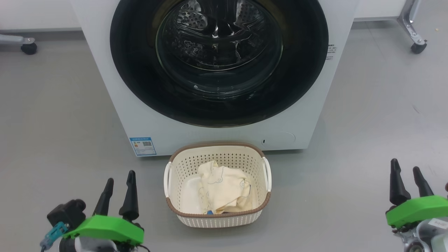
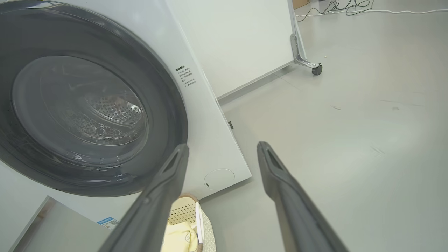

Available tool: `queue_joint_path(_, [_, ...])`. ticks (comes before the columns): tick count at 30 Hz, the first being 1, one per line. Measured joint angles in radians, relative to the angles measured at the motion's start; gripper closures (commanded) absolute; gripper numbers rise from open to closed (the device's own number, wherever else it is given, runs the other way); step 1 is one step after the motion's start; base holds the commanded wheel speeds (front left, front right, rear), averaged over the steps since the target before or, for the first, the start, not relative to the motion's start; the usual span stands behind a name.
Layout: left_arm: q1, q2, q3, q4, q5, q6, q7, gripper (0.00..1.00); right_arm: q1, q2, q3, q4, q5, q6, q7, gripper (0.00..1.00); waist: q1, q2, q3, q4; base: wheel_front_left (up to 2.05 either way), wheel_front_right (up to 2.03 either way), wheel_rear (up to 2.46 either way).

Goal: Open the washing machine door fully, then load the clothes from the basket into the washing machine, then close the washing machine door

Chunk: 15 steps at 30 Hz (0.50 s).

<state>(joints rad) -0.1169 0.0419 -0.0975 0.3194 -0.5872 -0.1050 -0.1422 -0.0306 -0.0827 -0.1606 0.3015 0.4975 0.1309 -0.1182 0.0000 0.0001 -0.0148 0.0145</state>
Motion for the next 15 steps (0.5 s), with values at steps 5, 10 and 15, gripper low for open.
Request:
queue_joint_path(5, [0.000,0.000,-0.001,0.001,0.066,0.007,-0.017,0.00,-0.004,0.000,-0.024,0.000,-0.058,0.000,-0.007,0.00,0.0000,0.0000,0.000,0.000,0.00,0.00,0.00])
queue_joint_path(10, [-0.002,0.000,-0.004,0.002,0.126,0.009,-0.030,0.00,-0.021,0.000,-0.024,-0.001,-0.118,0.000,-0.018,0.00,0.0000,0.0000,-0.001,-0.001,0.00,0.00,0.00])
queue_joint_path(15, [-0.007,0.000,-0.011,0.003,0.184,0.010,-0.044,0.00,-0.021,0.001,-0.020,-0.002,-0.176,0.000,-0.032,0.00,0.0000,0.0000,-0.001,-0.001,0.00,0.00,0.00])
